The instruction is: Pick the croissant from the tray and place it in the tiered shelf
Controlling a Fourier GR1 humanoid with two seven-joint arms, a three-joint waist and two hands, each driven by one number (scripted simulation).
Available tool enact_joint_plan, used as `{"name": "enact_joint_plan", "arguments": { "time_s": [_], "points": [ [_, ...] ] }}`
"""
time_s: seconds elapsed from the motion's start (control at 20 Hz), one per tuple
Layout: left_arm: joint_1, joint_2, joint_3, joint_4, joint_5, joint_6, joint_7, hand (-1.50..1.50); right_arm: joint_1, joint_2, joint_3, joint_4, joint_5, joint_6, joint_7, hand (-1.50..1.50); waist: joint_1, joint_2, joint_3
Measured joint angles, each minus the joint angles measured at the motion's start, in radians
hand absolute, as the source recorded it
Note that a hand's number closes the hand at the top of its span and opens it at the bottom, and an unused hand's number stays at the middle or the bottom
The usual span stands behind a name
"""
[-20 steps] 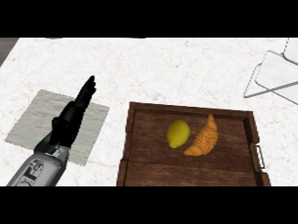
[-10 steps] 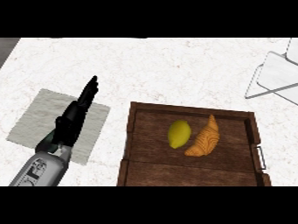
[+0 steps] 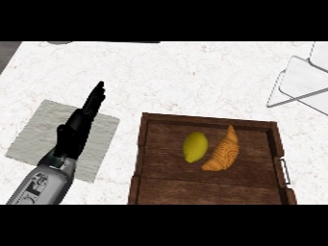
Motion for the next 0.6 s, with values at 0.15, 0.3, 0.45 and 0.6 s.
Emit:
{"name": "enact_joint_plan", "arguments": {
  "time_s": [0.15, 0.3, 0.45, 0.6],
  "points": [
    [0.016, -0.004, 0.012, 0.026, 0.004, -0.012, -0.03, 0.0, -0.072, 0.077, 0.009, 0.006, 0.115, 0.083, 0.076, -1.5, -0.008, -0.002, 0.001],
    [0.01, -0.013, 0.014, 0.019, -0.003, -0.006, -0.012, 0.0, -0.147, 0.173, 0.022, 0.017, 0.225, 0.162, 0.143, -1.5, -0.013, -0.005, 0.002],
    [0.015, -0.006, 0.026, 0.015, -0.002, -0.018, -0.007, 0.0, -0.2, 0.279, 0.039, 0.052, 0.327, 0.218, 0.183, -1.5, -0.019, -0.007, 0.004],
    [0.021, -0.016, 0.024, 0.008, -0.012, -0.015, 0.001, 0.0, -0.249, 0.38, 0.042, 0.093, 0.401, 0.265, 0.207, -1.5, -0.024, -0.009, 0.005]
  ]
}}
